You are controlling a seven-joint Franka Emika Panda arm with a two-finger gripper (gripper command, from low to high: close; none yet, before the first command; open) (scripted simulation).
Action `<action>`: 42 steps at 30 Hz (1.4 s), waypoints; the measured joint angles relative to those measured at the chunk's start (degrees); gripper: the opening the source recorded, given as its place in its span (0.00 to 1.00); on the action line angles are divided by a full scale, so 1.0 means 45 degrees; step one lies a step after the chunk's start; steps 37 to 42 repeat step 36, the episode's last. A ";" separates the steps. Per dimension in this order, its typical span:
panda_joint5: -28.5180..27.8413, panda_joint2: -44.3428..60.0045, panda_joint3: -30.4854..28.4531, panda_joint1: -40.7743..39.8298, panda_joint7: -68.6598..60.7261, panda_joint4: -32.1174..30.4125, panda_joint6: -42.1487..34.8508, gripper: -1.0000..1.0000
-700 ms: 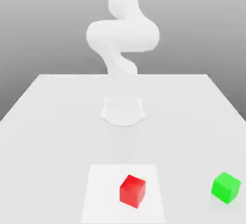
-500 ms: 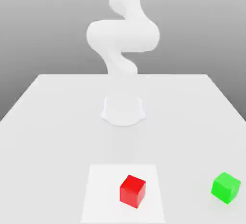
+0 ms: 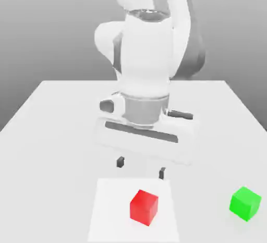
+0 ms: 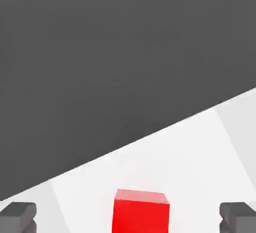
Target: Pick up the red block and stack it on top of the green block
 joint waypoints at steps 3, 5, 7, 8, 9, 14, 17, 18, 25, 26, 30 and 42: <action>-0.0205 0.1361 -0.0122 0.0095 0.0496 -0.0079 0.0963 0.50; -0.0549 0.2280 -0.0402 0.0301 0.0783 0.0035 0.1708 0.50; -0.0916 0.3112 -0.0695 0.0515 0.1065 0.0153 0.2402 0.00; -0.0916 0.3112 -0.0695 0.0515 0.1065 0.0153 0.2402 0.00; -0.0918 0.3112 -0.0695 0.0514 0.1067 0.0153 0.2405 0.00; -0.0963 0.3157 -0.0714 0.0527 0.1112 0.0159 0.2455 0.00; -0.0426 0.2049 -0.0384 0.0314 0.0717 -0.0014 0.1536 0.00; -0.0223 0.1608 -0.0305 0.0279 0.0564 -0.0084 0.1169 0.00; -0.0285 0.0901 0.1750 0.1987 -0.0758 0.1036 -0.0757 0.00; -0.0344 0.0931 0.2080 0.2340 -0.0960 0.1254 -0.0954 0.00; -0.1463 0.2133 0.2734 0.3777 -0.1029 0.2224 -0.0856 0.00; -0.2428 0.3312 0.2167 0.4444 -0.0442 0.2423 0.0039 1.00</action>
